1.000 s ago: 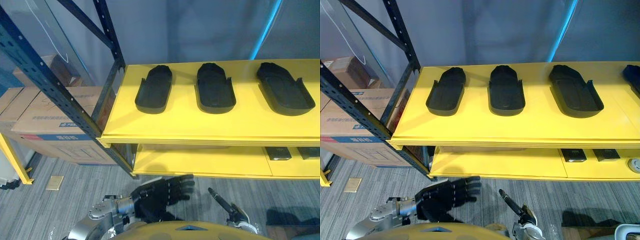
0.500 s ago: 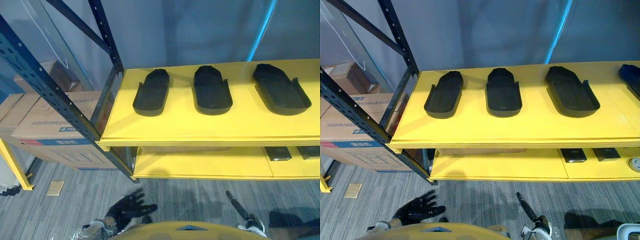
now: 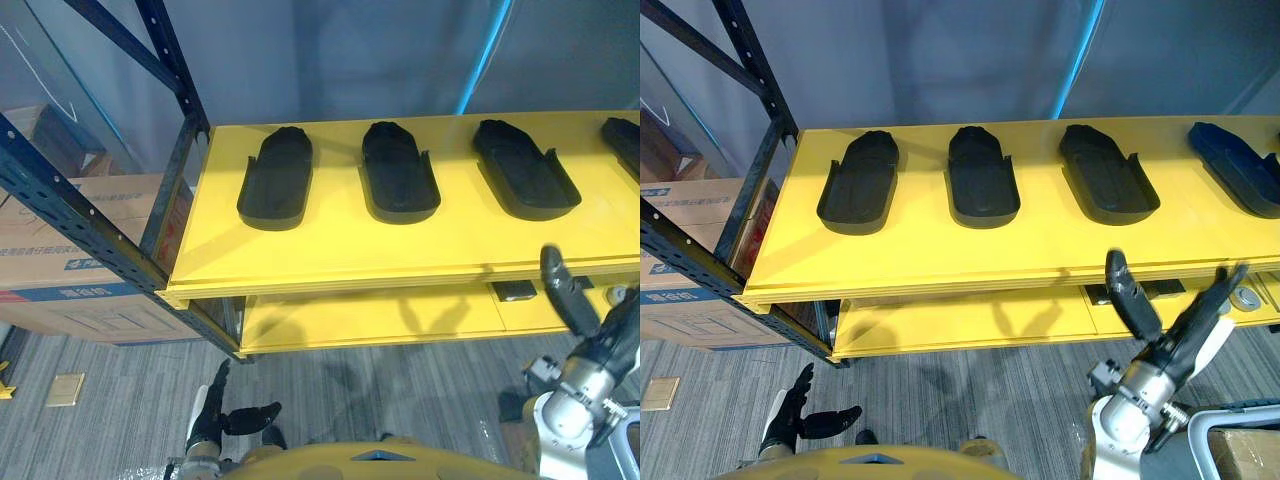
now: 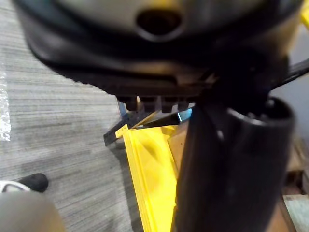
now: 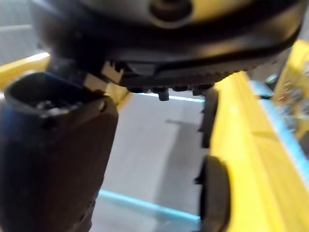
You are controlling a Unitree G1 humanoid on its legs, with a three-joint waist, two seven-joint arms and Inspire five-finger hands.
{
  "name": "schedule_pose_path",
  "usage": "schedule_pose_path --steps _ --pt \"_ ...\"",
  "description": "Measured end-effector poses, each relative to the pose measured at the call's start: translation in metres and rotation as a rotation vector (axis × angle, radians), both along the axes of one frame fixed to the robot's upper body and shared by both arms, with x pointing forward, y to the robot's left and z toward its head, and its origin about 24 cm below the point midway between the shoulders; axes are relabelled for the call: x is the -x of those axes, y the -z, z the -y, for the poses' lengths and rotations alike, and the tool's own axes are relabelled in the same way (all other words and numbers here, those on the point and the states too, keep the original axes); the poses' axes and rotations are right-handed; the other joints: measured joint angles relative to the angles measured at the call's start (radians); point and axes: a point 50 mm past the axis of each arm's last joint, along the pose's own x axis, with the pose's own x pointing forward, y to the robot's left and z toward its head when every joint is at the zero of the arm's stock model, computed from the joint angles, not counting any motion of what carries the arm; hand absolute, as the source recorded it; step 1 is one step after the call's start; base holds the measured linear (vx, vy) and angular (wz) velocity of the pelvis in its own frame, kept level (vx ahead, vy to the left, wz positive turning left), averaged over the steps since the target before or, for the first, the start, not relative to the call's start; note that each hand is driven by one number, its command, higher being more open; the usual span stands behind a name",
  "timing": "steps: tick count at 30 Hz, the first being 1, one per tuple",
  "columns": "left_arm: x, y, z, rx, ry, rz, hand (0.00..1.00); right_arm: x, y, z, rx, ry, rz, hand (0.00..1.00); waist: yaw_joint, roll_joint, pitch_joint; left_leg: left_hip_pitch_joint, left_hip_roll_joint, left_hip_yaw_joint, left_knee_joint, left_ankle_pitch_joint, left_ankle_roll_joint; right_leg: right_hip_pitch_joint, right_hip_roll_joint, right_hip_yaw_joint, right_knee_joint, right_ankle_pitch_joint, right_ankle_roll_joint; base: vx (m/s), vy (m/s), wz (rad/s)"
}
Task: Walk over and take three plastic housings, then place them on the shelf
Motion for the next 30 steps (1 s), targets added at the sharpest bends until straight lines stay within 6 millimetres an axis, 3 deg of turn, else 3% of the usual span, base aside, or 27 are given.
schedule_pose_path --steps 5,8,13,18,23,30 --pt "0.008 0.002 -0.007 0.001 -0.086 -0.011 1.0 -0.031 -0.082 -0.035 0.123 -0.437 0.326 1.0 0.011 -0.018 0.005 -0.001 0.001 0.001 0.0 0.001 0.003 -0.01 0.0 0.004 0.014 0.001 0.001 -0.04 0.01 -0.02" --pt "0.01 0.004 -0.008 0.017 -0.099 -0.02 1.0 -0.056 -0.097 -0.06 0.115 -0.676 0.363 1.0 0.028 -0.037 -0.008 -0.004 0.0 -0.013 0.0 0.007 0.008 -0.006 -0.001 -0.008 0.016 0.001 0.0 -0.03 0.006 0.09" --pt "0.01 0.009 -0.009 0.021 -0.101 -0.055 1.0 -0.108 -0.094 -0.08 0.095 -0.779 0.22 1.0 0.062 -0.039 -0.007 -0.018 -0.021 -0.074 0.0 0.024 0.022 0.021 -0.016 -0.072 0.011 0.001 0.001 -0.02 0.009 0.35" --pt "0.017 0.015 -0.008 0.093 -0.142 -0.109 1.0 -0.156 -0.078 -0.075 0.025 -0.73 0.037 1.0 0.111 -0.031 0.007 -0.047 -0.043 -0.134 0.0 0.038 0.038 0.038 -0.03 -0.134 -0.005 0.009 0.012 -0.02 0.018 0.38" --pt "0.012 0.014 -0.006 0.125 -0.131 -0.101 1.0 -0.187 -0.087 -0.077 0.006 -0.701 -0.013 1.0 0.127 -0.018 0.045 -0.056 -0.058 -0.156 0.001 0.045 0.047 0.045 -0.04 -0.158 -0.009 0.015 0.022 -0.02 0.025 0.16" --pt "0.002 0.012 0.0 0.197 -0.153 -0.07 1.0 -0.222 -0.102 -0.055 -0.035 -0.624 -0.142 1.0 0.137 0.01 0.118 -0.082 -0.082 -0.194 0.005 0.059 0.065 0.048 -0.057 -0.202 -0.014 0.029 0.035 -0.01 0.025 0.18"
